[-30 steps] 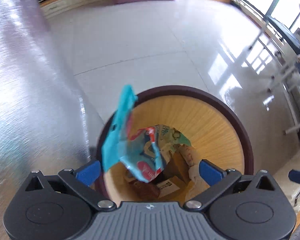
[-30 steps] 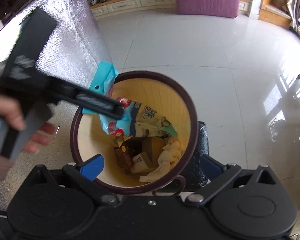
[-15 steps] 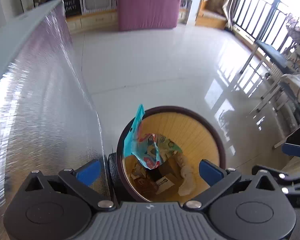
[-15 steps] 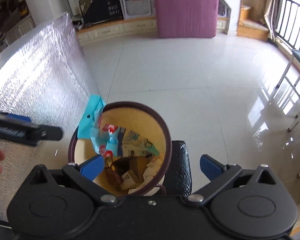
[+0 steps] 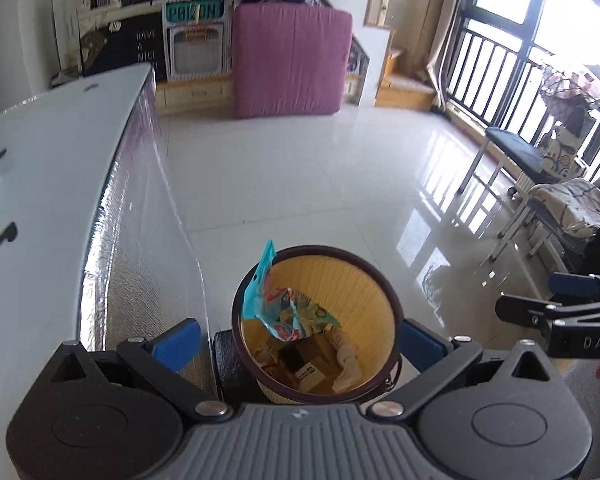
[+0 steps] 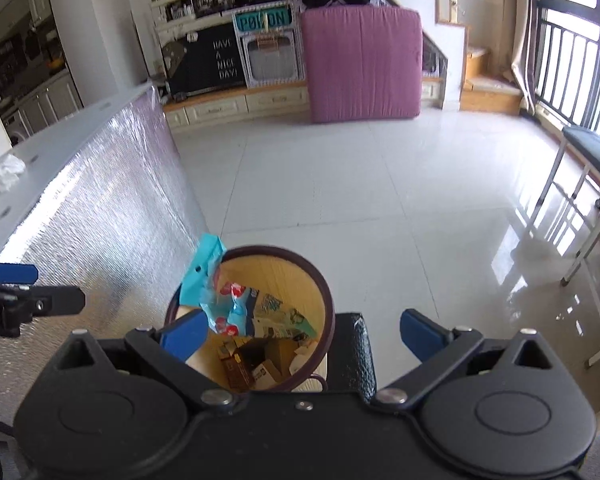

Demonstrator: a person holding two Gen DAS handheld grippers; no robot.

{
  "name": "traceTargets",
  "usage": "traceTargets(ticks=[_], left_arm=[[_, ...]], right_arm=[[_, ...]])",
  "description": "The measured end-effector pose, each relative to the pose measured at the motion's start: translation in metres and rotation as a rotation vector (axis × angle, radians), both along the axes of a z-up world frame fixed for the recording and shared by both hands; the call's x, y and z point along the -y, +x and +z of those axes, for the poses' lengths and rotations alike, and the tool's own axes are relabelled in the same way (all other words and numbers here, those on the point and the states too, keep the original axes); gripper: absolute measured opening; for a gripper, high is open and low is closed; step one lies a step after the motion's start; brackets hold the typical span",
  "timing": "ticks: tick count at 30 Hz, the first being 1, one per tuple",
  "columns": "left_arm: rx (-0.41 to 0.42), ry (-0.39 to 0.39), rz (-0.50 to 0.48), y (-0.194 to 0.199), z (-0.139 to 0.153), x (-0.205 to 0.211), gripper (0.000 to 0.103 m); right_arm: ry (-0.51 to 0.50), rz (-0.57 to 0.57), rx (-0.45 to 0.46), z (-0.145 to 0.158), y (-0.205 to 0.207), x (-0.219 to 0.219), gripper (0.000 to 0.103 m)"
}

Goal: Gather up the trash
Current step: 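Move both open tools back over the table toward the bottle and tissue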

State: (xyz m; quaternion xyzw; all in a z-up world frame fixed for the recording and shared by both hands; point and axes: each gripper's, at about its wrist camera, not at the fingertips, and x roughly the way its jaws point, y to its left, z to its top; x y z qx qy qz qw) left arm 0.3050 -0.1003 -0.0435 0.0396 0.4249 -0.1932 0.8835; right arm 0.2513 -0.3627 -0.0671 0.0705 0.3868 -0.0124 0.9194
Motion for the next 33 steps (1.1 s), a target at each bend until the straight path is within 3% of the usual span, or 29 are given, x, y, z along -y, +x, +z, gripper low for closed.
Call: traceTargets(ticks=[15, 22, 33], left_arm=[[0.112, -0.086, 0.012, -0.052, 0.043, -0.032, 0.103], [0.204, -0.095, 0.091, -0.067, 0.065, -0.084, 0.103], [0.298, -0.099, 0.264, -0.067, 0.086, -0.193, 0.103]], right_arm=[[-0.044, -0.028, 0.126, 0.052, -0.057, -0.008, 0.103], [-0.004, -0.061, 0.226, 0.069, -0.070, -0.029, 0.103], [0.020, 0.012, 0.364, 0.079, -0.060, -0.094, 0.103]])
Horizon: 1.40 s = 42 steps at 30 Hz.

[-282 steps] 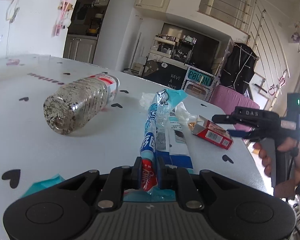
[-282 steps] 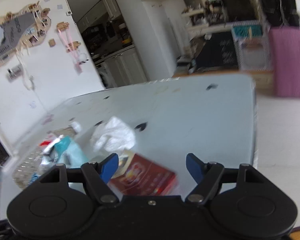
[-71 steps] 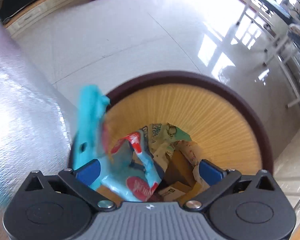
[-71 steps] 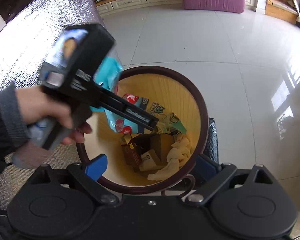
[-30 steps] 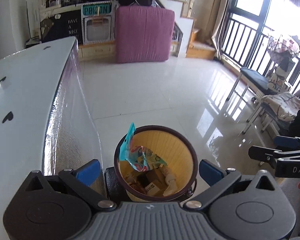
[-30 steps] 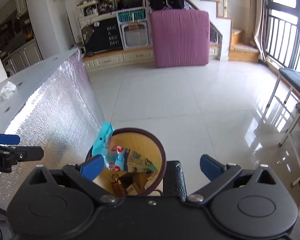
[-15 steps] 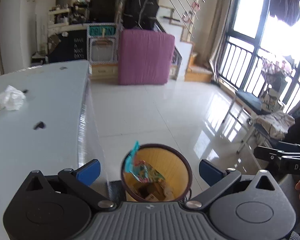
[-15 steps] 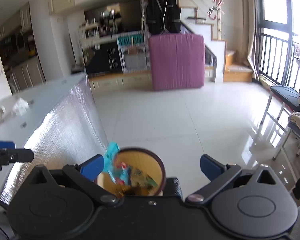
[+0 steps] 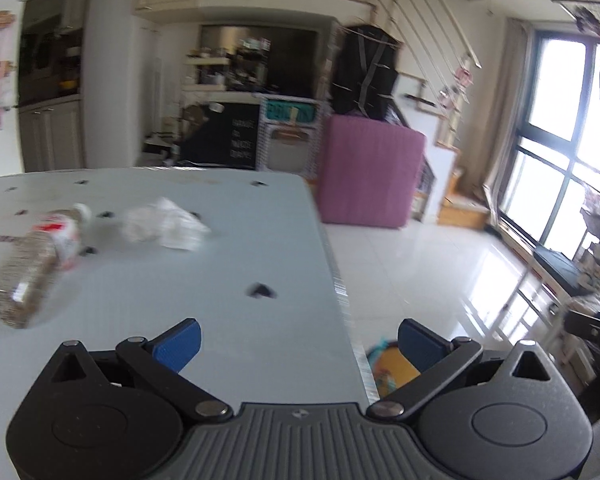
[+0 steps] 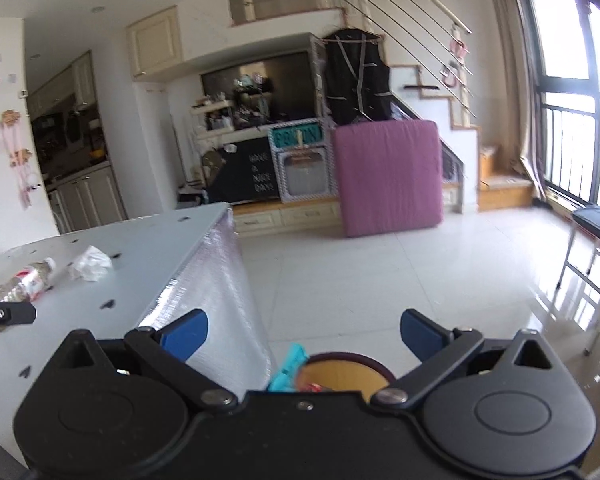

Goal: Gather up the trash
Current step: 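Move both open tools back over the table toward the bottle and tissue, then grasp the clear water bottle with the left tool while the right tool grasps the white tissue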

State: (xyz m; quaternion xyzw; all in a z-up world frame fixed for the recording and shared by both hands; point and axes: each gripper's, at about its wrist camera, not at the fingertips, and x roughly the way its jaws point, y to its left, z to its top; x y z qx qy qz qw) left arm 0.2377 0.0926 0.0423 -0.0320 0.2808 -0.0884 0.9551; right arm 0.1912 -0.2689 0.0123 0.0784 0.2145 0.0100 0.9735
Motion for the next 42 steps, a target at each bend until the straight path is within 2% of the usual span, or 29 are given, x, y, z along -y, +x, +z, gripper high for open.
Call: traceTargets(ticks=[9, 15, 18, 21, 25, 29, 31, 32, 34, 42], left_arm=[[0.082, 0.067, 0.141, 0.011, -0.001, -0.092, 0.103], [0.114, 0.081, 0.259, 0.022, -0.017, -0.152, 0.103], [0.117, 0.118, 0.312, 0.030, -0.027, -0.173, 0.103], [0.123, 0.146, 0.303, 0.040, -0.034, -0.190, 0.103], [0.134, 0.168, 0.274, 0.057, -0.037, -0.205, 0.098], [0.081, 0.164, 0.260, 0.082, -0.046, -0.214, 0.082], [0.062, 0.175, 0.265, 0.090, -0.052, -0.217, 0.071], [0.056, 0.177, 0.268, 0.092, -0.055, -0.219, 0.061], [0.067, 0.155, 0.264, 0.087, -0.057, -0.224, 0.061], [0.107, 0.141, 0.199, 0.028, -0.059, -0.218, 0.061]], right_arm=[[0.013, 0.100, 0.002, 0.007, 0.024, -0.062, 0.103], [-0.005, 0.161, 0.025, 0.008, 0.041, -0.102, 0.103], [0.000, 0.175, 0.010, 0.011, 0.057, -0.121, 0.103], [0.003, 0.188, -0.004, 0.014, 0.076, -0.142, 0.103], [-0.056, 0.229, -0.016, 0.020, 0.102, -0.179, 0.103], [-0.084, 0.296, -0.043, 0.023, 0.133, -0.218, 0.103], [-0.088, 0.333, -0.051, 0.023, 0.149, -0.238, 0.103], [-0.084, 0.348, -0.048, 0.024, 0.156, -0.246, 0.103], [-0.069, 0.369, -0.048, 0.023, 0.170, -0.262, 0.102], [0.002, 0.328, -0.072, 0.010, 0.229, -0.314, 0.078]])
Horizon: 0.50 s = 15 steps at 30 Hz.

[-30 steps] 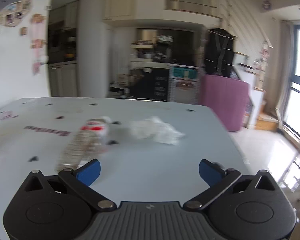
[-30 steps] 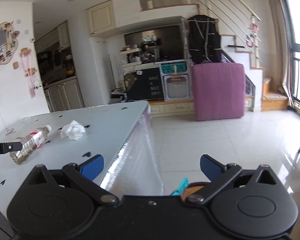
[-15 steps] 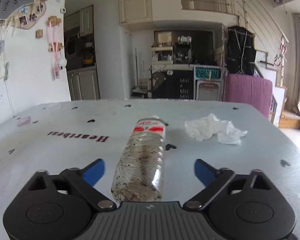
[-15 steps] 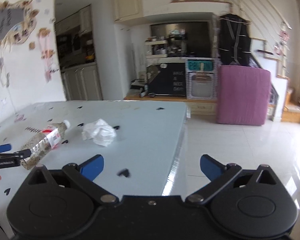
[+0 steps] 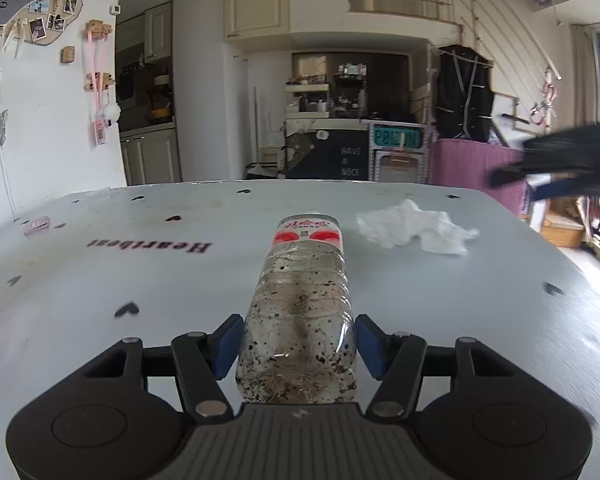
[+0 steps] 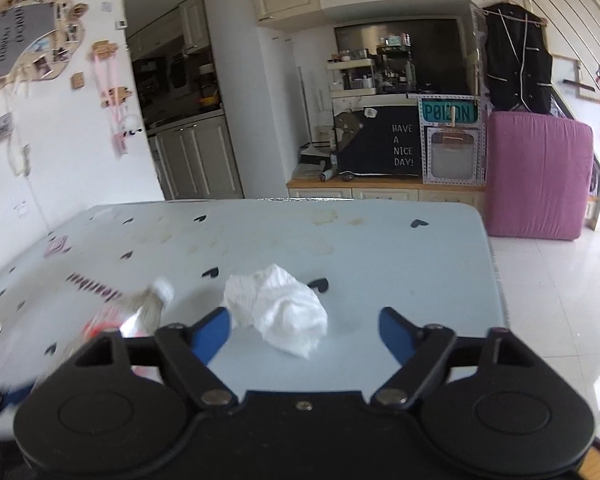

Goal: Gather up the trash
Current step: 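Grasp the clear water bottle with the left tool while the right tool grasps the white tissue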

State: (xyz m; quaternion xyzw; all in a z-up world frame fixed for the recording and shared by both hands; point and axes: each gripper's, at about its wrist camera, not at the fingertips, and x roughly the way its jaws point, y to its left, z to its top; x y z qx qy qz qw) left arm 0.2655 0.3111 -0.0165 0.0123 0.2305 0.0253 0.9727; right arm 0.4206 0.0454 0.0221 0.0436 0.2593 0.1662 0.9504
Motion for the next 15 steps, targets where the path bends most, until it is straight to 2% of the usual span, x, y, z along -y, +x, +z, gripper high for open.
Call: traceTargets(ticks=[6, 10, 11, 12, 13, 15], left_arm=[[-0.002, -0.002, -0.063, -0.044, 0.001, 0.012, 0.061], [-0.026, -0.001, -0.099, -0.059, 0.004, 0.019, 0.061], [-0.031, 0.002, -0.105, -0.061, 0.004, 0.022, 0.061], [-0.035, 0.003, -0.111, -0.063, 0.005, 0.024, 0.061], [-0.039, 0.000, -0.116, -0.064, 0.005, 0.026, 0.061], [-0.043, 0.000, -0.121, -0.064, 0.005, 0.028, 0.061]], right_arm=[[-0.017, -0.002, -0.017, -0.024, 0.045, -0.034, 0.078], [-0.045, -0.006, -0.079, -0.049, 0.072, -0.051, 0.077], [-0.044, -0.006, -0.103, -0.056, 0.077, -0.053, 0.073], [-0.047, 0.002, -0.123, -0.062, 0.080, -0.055, 0.065], [-0.068, 0.009, -0.132, -0.067, 0.083, -0.058, 0.063], [-0.145, 0.032, -0.085, -0.069, 0.078, -0.064, 0.033]])
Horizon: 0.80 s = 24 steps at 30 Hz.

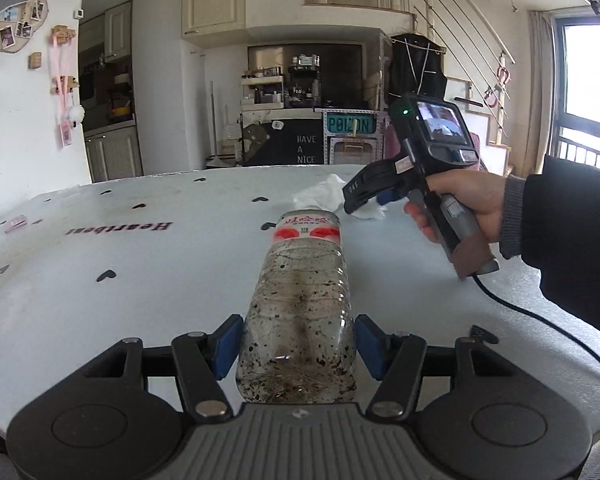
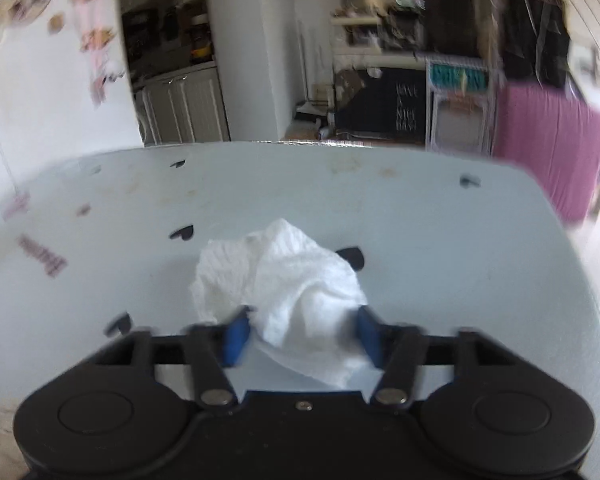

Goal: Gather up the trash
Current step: 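Grasp the clear water bottle with the left tool while the right tool grasps the white tissue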

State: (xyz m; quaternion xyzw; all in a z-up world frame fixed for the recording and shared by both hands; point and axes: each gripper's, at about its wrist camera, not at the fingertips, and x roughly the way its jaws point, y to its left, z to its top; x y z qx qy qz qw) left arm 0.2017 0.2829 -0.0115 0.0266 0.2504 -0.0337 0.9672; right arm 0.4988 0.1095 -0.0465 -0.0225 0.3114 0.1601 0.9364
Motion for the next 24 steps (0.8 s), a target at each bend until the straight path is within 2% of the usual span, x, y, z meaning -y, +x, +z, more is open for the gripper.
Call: traceTargets(ticks=[1, 2, 5, 10, 14, 18, 22, 24], left_arm=[[0.000, -0.001, 0.003, 0.002, 0.000, 0.000, 0.061], [0.000, -0.003, 0.008, 0.004, -0.001, 0.000, 0.061], [0.003, -0.007, 0.033, 0.010, -0.002, 0.000, 0.061], [0.016, -0.021, 0.067, 0.011, -0.004, 0.004, 0.061], [0.007, -0.027, 0.093, 0.012, -0.002, 0.008, 0.061], [-0.006, -0.030, 0.115, 0.012, 0.000, 0.013, 0.062], [-0.017, -0.028, 0.123, 0.013, 0.003, 0.019, 0.063], [-0.023, -0.027, 0.128, 0.015, 0.004, 0.021, 0.076]], right_arm=[[-0.027, 0.023, 0.012, 0.000, -0.004, 0.000, 0.028], [-0.046, 0.060, 0.012, 0.002, -0.008, 0.001, 0.019], [-0.111, 0.184, 0.026, 0.008, -0.032, 0.013, 0.011], [-0.176, 0.350, 0.019, 0.019, -0.091, 0.060, 0.010], [-0.152, 0.411, -0.015, 0.031, -0.139, 0.106, 0.010], [-0.162, 0.541, -0.046, 0.041, -0.187, 0.139, 0.010], [-0.235, 0.689, -0.061, 0.044, -0.217, 0.160, 0.010], [-0.271, 0.699, -0.069, 0.043, -0.216, 0.169, 0.011]])
